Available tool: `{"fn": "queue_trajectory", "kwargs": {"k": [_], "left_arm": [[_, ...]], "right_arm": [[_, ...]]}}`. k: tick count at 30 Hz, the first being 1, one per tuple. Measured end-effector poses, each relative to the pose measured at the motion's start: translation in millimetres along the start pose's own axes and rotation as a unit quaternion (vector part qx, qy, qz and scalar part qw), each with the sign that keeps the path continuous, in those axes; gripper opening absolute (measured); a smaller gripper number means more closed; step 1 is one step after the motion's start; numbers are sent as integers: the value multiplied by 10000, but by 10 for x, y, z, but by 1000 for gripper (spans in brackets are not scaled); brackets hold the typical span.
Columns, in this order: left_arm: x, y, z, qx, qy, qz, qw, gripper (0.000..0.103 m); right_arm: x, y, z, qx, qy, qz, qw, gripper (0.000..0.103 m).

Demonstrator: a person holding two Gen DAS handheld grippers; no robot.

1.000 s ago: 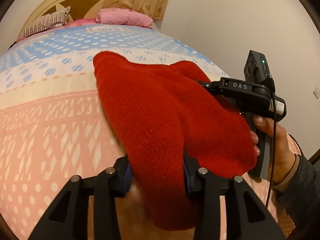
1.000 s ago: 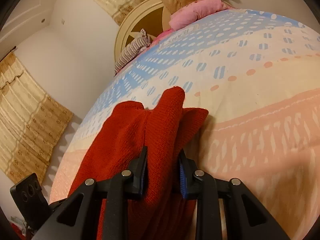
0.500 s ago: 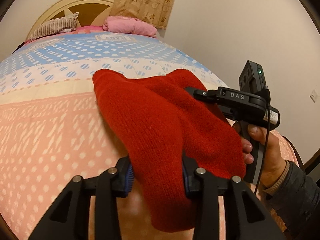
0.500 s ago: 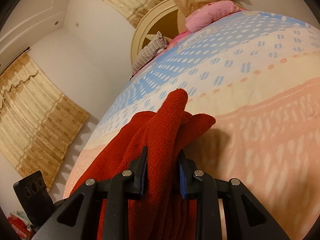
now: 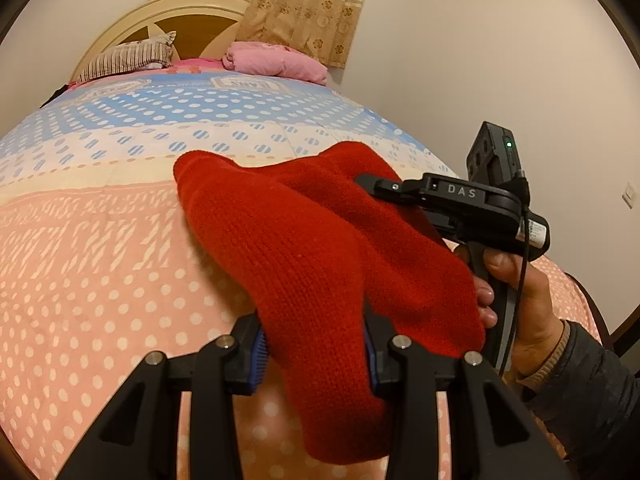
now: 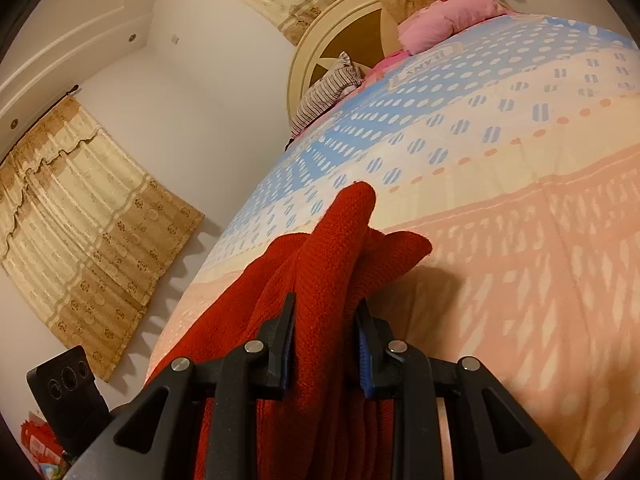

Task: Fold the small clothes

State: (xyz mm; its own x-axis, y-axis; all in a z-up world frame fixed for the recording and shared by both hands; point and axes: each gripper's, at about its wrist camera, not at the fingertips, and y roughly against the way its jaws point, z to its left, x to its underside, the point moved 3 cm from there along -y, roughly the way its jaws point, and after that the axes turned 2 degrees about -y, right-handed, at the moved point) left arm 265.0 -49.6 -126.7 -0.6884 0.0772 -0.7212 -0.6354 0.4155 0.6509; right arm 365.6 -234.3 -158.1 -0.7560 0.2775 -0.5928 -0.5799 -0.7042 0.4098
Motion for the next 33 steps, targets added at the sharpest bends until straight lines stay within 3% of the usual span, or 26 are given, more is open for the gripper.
{"fn": "queue_trajectory", "kwargs": {"k": [33], "left_arm": [[351, 707, 321, -445, 112, -336, 9984, 39]], "right_arm": [[409, -432, 892, -707, 368, 534, 9954, 26]]}}
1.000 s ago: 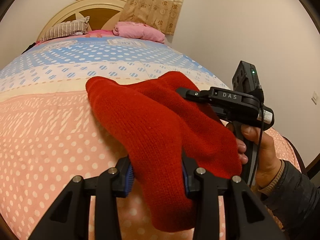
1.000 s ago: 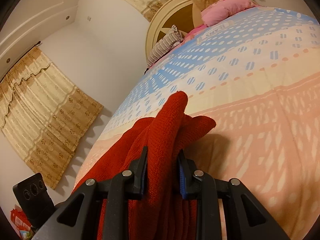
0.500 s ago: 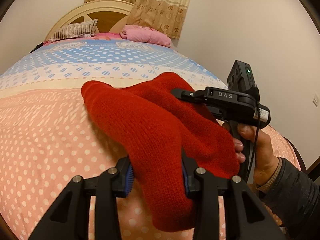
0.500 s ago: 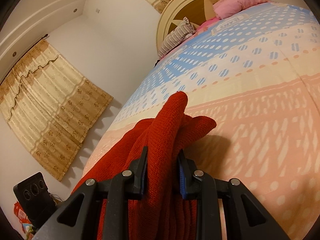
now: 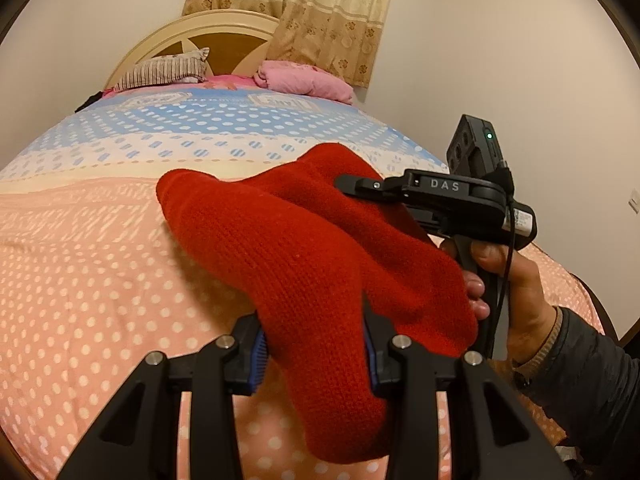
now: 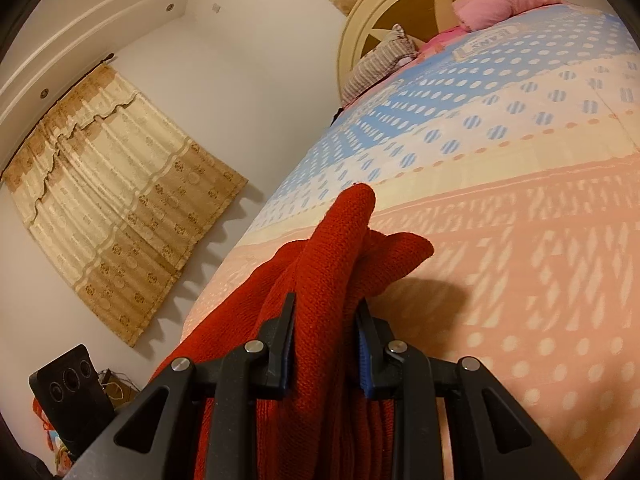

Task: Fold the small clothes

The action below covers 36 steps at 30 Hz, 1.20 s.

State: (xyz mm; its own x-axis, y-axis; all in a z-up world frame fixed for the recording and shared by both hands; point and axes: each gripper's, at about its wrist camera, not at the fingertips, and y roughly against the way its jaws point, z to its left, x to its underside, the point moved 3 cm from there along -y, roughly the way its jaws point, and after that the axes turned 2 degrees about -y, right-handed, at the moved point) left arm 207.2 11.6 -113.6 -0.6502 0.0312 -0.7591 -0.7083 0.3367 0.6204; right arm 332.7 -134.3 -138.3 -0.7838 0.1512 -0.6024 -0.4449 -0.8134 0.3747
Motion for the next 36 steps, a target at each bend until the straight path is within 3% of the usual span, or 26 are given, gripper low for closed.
{"fn": "queue_trajectory", "kwargs": {"k": [29, 32, 36], "left_arm": [[533, 151, 349, -665, -62, 322, 9972, 39], [564, 141, 356, -674, -30, 358, 9971, 41], [601, 117, 374, -690, 56, 442, 9966, 51]], "right_arm": [[268, -718, 410, -207, 222, 705, 9971, 26], [261, -727, 401, -196, 204, 713, 9971, 26], [256, -727, 340, -171, 123, 710, 9973, 26]]}}
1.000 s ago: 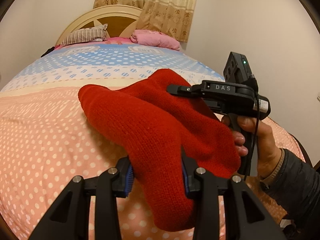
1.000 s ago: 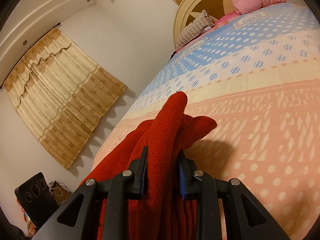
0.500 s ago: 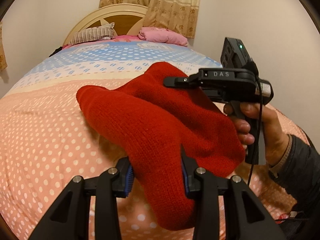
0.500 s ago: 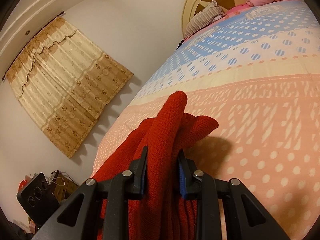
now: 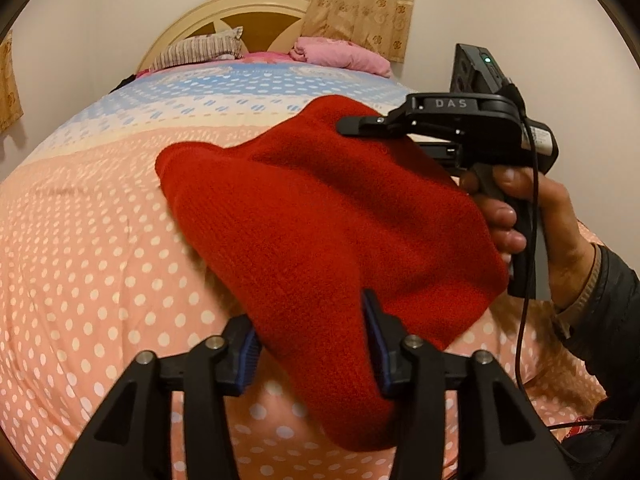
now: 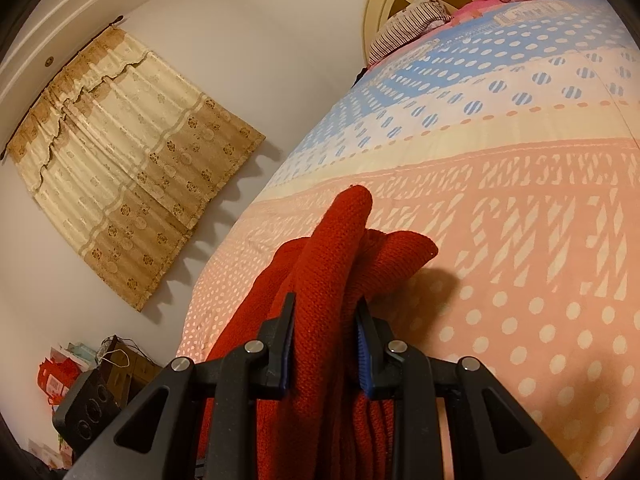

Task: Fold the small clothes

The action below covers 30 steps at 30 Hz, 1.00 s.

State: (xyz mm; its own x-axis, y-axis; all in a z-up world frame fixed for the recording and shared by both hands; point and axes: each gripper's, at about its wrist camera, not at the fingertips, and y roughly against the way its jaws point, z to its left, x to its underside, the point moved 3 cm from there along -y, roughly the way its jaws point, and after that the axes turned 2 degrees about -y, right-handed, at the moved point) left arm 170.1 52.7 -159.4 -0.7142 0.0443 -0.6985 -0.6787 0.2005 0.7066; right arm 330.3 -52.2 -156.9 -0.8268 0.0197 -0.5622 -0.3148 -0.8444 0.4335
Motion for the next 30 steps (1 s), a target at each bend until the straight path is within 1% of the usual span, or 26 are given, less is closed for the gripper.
{"fn": "queue_trajectory", "kwargs": {"k": [2, 4, 9, 12, 17, 19, 23, 24, 25, 26, 27, 28, 30], "left_arm": [[29, -11, 1, 26, 18, 56, 10000, 53], [54, -26, 11, 7, 33, 119, 9999, 60], [93, -26, -10, -39, -17, 214, 9998, 67], [122, 39, -59, -86, -138, 209, 9997, 71], [160, 153, -148, -200, -351, 181, 9990, 72], [147, 225, -170, -187, -382, 125, 9990, 72], [37, 450, -192, -156, -417, -184, 9988, 73], [1, 501, -179, -179, -413, -276, 9986, 78], [-15, 529, -180, -206, -408, -351, 9983, 85], [-49, 559, -156, -264, -410, -443, 9978, 90], [-83, 568, -118, -413, -429, -546, 9967, 97], [-102, 551, -78, -527, -431, -602, 9959, 98], [-150, 465, 57, -870, -397, -708, 9929, 98]], "right_arm": [[6, 7, -39, 31, -39, 1, 10000, 26], [8, 11, -83, 59, -91, 1, 9999, 26], [26, 13, -189, 133, -202, -4, 9997, 26], [52, 6, -267, 185, -276, 30, 9994, 26], [77, 26, -310, 158, -325, 36, 9993, 26], [92, 24, -336, 246, -326, 61, 9991, 26], [120, 27, -395, 384, -406, 116, 9984, 28], [135, 34, -399, 469, -382, 134, 9981, 28], [148, 43, -388, 553, -318, 148, 9979, 28], [150, 46, -377, 584, -276, 152, 9978, 28], [155, 50, -370, 613, -237, 154, 9977, 28], [161, 58, -362, 656, -206, 153, 9975, 28], [165, 82, -343, 767, -163, 110, 9969, 31]]}}
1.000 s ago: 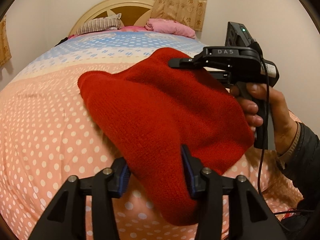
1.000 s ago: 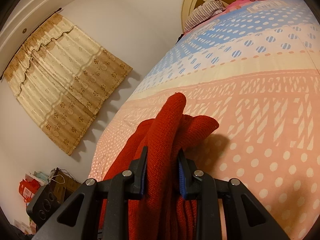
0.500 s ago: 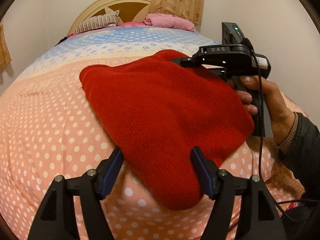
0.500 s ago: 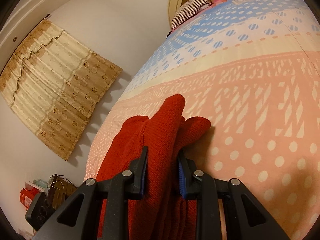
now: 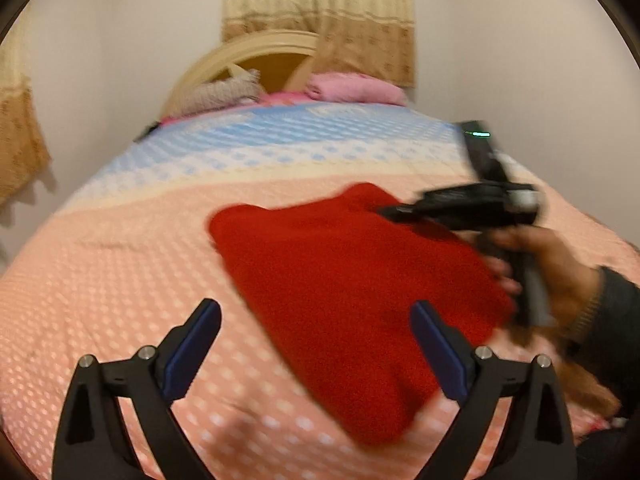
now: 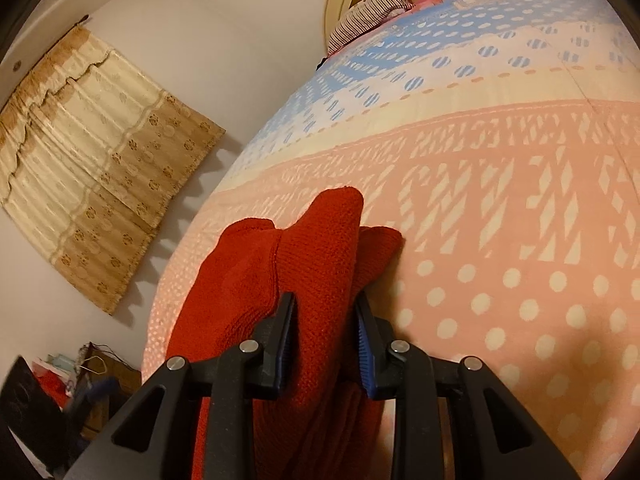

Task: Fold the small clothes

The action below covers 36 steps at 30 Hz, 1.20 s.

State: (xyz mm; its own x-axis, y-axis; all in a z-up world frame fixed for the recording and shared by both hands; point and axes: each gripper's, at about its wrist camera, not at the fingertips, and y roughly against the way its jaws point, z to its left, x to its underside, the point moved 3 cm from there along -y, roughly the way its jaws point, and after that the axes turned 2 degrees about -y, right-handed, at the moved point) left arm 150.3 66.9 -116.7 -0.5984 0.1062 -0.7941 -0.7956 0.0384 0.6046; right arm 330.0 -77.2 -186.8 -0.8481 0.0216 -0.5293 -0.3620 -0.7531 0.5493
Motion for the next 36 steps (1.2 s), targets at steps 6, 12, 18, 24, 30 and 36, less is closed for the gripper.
{"fn": "queue_trajectory", "kwargs": {"k": [6, 12, 18, 24, 30, 36], "left_arm": [[92, -295, 347, -420, 361, 221, 9982, 98], [226, -356, 290, -397, 360, 317, 9981, 98], [285, -478, 289, -302, 578, 407, 9970, 103], [349, -466, 269, -351, 691, 316, 9965, 103], [336, -338, 236, -551, 660, 387, 9955, 103], [151, 26, 182, -542, 624, 20, 9966, 103]], "right_arm": [[38, 642, 350, 413, 488, -1009, 9928, 48], [395, 745, 976, -239, 1518, -617, 9862, 63], [764, 397, 721, 463, 1452, 63, 9883, 61], [805, 419, 627, 304, 1398, -41, 9897, 61], [863, 432, 633, 359, 1292, -336, 9904, 61], [985, 953, 1090, 956, 1779, -1016, 9741, 63]]}}
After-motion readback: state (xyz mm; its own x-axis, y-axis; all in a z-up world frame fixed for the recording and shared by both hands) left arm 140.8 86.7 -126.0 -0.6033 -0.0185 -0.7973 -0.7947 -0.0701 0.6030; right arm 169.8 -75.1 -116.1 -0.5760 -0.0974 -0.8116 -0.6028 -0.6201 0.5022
